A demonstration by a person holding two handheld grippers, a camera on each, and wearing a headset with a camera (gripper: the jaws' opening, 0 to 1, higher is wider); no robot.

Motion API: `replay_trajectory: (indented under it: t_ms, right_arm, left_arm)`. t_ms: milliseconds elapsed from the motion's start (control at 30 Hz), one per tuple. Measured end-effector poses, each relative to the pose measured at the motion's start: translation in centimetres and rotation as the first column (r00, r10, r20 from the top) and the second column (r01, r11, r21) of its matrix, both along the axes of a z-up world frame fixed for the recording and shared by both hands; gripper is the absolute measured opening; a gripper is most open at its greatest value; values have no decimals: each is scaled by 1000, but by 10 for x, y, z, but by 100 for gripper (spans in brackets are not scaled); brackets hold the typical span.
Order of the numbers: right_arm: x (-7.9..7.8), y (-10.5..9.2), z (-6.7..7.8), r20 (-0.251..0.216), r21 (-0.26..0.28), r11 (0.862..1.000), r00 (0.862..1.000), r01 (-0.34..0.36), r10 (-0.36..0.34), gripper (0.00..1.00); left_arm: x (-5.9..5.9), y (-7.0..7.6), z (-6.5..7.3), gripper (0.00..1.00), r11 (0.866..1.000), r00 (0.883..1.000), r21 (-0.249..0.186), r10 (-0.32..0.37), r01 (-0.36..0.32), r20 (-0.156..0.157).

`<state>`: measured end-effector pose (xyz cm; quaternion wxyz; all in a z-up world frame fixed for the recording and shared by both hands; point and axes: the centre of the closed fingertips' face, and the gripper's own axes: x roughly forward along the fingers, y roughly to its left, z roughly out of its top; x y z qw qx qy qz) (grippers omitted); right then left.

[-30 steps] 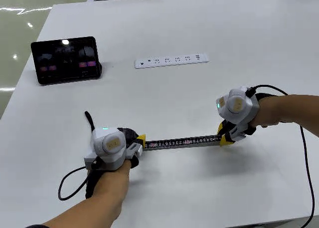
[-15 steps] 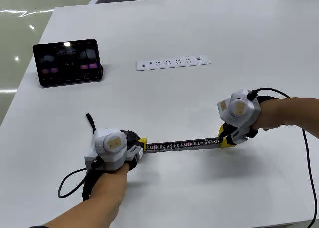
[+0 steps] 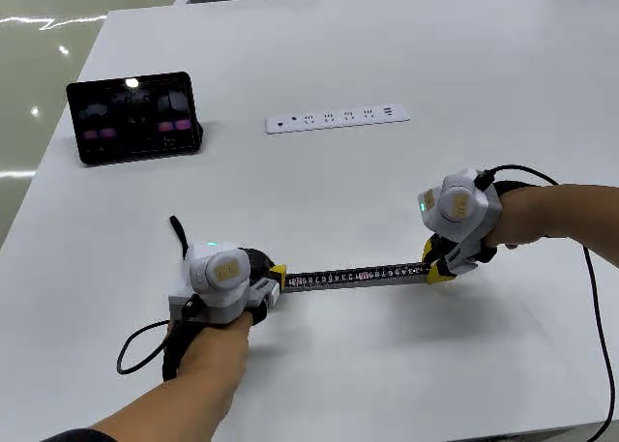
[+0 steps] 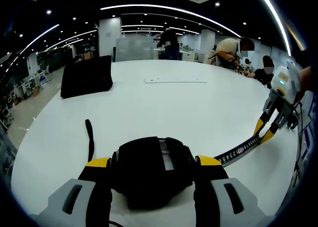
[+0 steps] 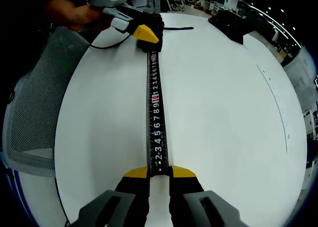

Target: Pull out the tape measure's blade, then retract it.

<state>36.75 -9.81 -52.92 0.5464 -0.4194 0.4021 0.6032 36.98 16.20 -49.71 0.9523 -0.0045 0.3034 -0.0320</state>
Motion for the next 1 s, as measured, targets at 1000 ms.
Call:
replay_trajectory:
  t_ms: [1000]
  right_arm:
    - [2,1,-2,-1,-8,1000,1000,26,-26,11]
  left_arm:
    - [-2,-4,0,62,1000,1000,17,-9,9,-23]
